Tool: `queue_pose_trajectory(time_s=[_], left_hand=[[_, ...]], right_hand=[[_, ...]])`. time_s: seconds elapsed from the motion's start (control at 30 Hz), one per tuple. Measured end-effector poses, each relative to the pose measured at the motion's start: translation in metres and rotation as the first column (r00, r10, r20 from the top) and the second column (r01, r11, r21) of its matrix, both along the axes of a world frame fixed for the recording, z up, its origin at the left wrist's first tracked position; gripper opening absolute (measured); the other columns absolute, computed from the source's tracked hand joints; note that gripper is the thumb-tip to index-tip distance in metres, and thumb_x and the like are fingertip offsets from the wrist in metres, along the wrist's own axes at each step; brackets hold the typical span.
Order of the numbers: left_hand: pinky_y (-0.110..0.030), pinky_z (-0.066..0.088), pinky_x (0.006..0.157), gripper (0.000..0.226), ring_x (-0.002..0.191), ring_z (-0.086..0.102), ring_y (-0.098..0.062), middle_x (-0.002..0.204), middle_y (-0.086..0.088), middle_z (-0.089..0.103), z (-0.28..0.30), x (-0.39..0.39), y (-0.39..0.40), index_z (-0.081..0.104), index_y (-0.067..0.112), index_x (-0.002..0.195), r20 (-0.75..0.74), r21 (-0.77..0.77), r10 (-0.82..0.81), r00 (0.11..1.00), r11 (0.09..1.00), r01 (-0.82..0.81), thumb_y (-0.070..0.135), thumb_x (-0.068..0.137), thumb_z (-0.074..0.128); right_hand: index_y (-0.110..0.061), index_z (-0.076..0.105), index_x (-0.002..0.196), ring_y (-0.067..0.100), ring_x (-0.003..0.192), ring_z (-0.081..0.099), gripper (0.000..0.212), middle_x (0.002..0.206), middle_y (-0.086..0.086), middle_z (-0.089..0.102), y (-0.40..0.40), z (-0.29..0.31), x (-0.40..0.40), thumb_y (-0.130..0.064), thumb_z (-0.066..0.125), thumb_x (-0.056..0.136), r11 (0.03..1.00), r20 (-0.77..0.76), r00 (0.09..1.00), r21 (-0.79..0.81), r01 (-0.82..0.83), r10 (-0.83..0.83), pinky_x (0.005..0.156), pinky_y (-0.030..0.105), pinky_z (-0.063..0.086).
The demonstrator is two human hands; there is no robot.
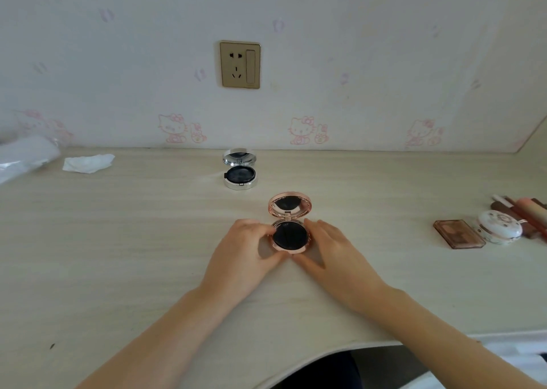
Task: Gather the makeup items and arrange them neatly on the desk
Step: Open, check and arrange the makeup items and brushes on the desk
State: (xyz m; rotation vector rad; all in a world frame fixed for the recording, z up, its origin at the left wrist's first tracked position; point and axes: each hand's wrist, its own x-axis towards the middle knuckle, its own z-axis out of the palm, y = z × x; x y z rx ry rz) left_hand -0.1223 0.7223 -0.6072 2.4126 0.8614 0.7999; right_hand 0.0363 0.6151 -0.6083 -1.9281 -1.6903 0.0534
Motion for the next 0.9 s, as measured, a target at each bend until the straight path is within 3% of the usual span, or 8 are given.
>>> queue_pose_trajectory(time_s=[0.07,0.13,0.3,0.57,0.77,0.9], left_hand=[[-0.018,0.038,0.095,0.041,0.123,0.043,-0.001,0.119,0.007,0.059,0.001,0.0,-0.001,0.067,0.033,0.114,-0.039,0.008,0.0,0.999,1.0,0.0,0.047,0.076,0.071],[-0.019,0.036,0.096,0.04,0.127,0.039,0.0,0.124,0.007,0.057,0.003,0.002,0.0,0.066,0.033,0.117,-0.064,0.021,0.002,0.998,1.0,-0.001,0.045,0.08,0.069],[-0.026,0.043,0.09,0.03,0.119,0.044,-0.004,0.106,0.01,0.063,0.009,0.016,0.013,0.068,0.025,0.109,-0.102,0.099,-0.02,0.995,0.995,0.03,0.043,0.085,0.064],[-0.033,0.048,0.088,0.031,0.116,0.049,-0.012,0.108,0.007,0.066,0.005,0.045,0.05,0.067,0.019,0.11,-0.145,0.252,0.03,0.989,0.968,0.008,0.041,0.091,0.058],[-0.03,0.057,0.065,0.015,0.09,0.065,-0.022,0.086,0.004,0.073,0.001,0.064,0.077,0.075,0.012,0.079,-0.167,0.469,0.079,0.983,0.883,0.009,0.027,0.076,0.076],[-0.031,0.056,0.07,0.014,0.089,0.067,-0.025,0.076,0.004,0.072,0.0,0.072,0.089,0.075,0.014,0.072,-0.215,0.535,0.13,0.968,0.845,0.005,0.024,0.067,0.083]], right_hand=[[-0.017,0.051,0.133,0.015,0.124,0.045,0.049,0.13,-0.005,0.056,0.001,-0.001,-0.001,-0.041,0.059,0.09,1.0,0.044,0.999,0.012,0.005,-0.005,0.106,0.019,0.028],[-0.02,0.05,0.135,0.014,0.126,0.043,0.05,0.134,-0.006,0.054,0.004,-0.002,0.002,-0.042,0.058,0.091,1.0,0.031,0.999,0.005,0.028,-0.028,0.106,0.019,0.028],[-0.018,0.048,0.137,0.016,0.129,0.041,0.05,0.136,-0.004,0.053,0.024,-0.001,0.014,-0.038,0.057,0.093,0.998,0.015,0.999,-0.047,0.052,-0.051,0.103,0.02,0.03],[-0.015,0.05,0.134,0.022,0.126,0.044,0.044,0.132,0.003,0.055,0.067,0.004,0.041,-0.033,0.055,0.095,0.995,0.032,0.999,-0.102,0.018,-0.015,0.105,0.028,0.035],[-0.017,0.05,0.135,0.021,0.124,0.045,0.045,0.13,0.002,0.056,0.098,0.002,0.055,-0.038,0.053,0.095,0.993,0.028,0.999,-0.11,0.034,-0.031,0.105,0.032,0.037],[-0.019,0.051,0.132,0.023,0.12,0.049,0.042,0.127,0.002,0.058,0.115,0.001,0.061,-0.037,0.053,0.095,0.992,0.015,0.999,-0.12,0.039,-0.038,0.101,0.036,0.041]])
